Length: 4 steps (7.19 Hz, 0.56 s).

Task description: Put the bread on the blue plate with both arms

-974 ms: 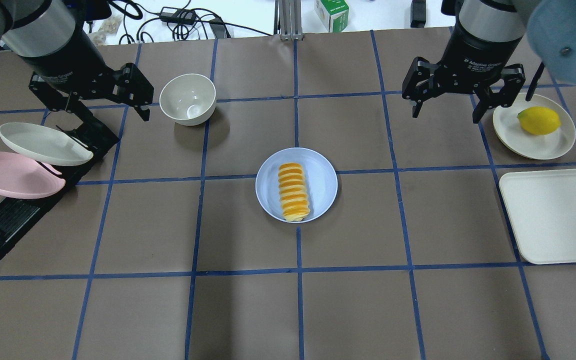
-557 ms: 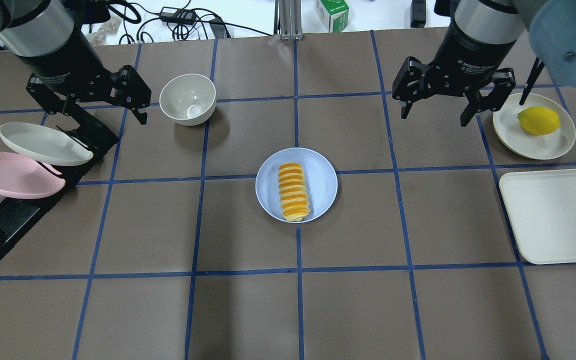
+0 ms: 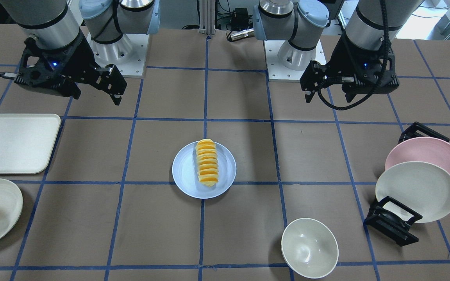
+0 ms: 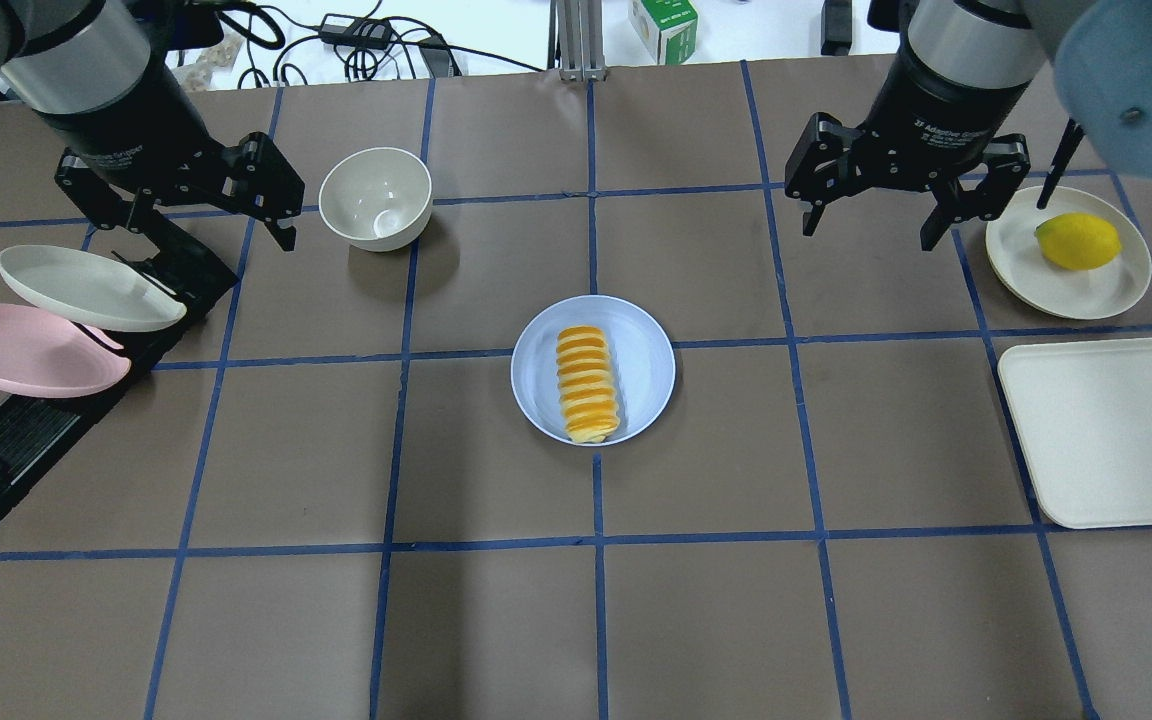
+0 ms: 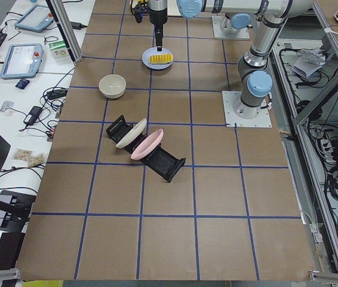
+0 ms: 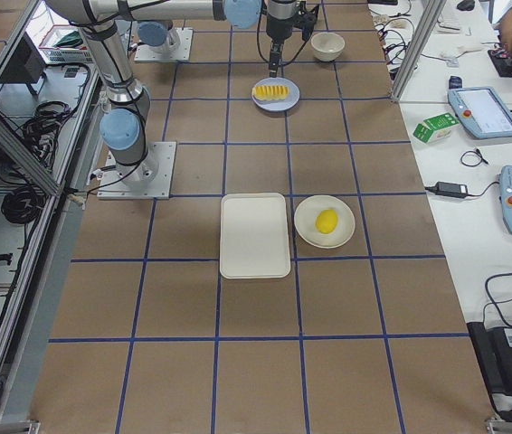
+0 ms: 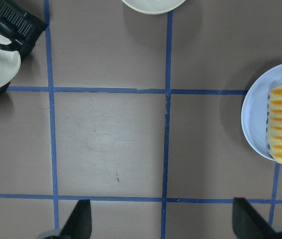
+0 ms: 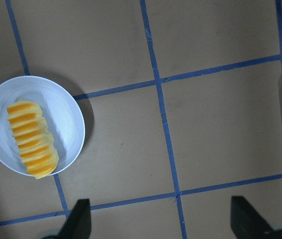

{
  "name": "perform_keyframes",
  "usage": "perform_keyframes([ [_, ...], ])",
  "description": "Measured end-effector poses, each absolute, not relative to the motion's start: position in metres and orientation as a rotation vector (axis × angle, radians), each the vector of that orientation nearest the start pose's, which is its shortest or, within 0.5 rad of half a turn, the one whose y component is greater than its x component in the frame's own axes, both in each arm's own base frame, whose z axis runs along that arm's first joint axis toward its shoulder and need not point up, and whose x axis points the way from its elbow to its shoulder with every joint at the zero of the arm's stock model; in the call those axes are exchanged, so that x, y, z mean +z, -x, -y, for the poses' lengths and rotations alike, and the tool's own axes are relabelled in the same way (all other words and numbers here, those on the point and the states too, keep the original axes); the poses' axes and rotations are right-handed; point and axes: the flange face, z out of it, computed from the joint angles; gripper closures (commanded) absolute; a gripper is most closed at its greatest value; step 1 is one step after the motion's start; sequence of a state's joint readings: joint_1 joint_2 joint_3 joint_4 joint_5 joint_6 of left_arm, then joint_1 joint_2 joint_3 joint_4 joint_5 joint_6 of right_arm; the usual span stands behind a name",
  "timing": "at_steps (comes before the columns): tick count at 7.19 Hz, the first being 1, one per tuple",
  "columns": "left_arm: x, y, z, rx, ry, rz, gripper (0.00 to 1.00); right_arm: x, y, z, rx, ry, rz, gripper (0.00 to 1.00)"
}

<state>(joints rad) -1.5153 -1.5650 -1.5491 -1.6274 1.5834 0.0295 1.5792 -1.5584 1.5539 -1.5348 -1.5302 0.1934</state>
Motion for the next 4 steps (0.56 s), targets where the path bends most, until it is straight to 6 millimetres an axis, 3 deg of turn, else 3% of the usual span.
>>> perform_keyframes([
  [4,0.5008,0.1058,0.4901,0.017,0.033,-3.129,0.00,0.4867,-0.1411,0.4929,0.054,-0.291,-3.090,0.00],
])
